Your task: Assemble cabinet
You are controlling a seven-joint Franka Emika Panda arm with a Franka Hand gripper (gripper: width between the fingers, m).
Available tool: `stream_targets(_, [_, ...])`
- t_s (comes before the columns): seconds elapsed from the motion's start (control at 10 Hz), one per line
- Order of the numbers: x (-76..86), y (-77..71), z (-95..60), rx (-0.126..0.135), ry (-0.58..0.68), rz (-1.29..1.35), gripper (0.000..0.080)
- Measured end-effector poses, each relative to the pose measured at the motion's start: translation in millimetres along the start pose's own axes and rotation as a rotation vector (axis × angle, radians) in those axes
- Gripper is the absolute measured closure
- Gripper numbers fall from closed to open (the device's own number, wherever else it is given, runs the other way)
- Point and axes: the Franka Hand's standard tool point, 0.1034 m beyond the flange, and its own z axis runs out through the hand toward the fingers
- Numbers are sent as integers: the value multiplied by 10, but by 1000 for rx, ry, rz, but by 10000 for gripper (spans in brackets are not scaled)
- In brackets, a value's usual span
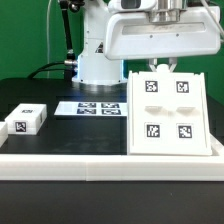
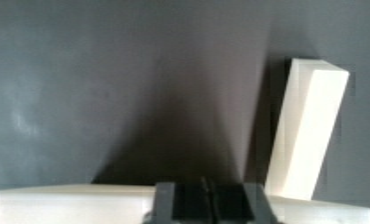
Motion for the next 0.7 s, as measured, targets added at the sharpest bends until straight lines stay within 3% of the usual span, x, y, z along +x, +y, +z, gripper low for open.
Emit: stream_targets(0.7, [-73,-2,50,-2,-5,-2,795])
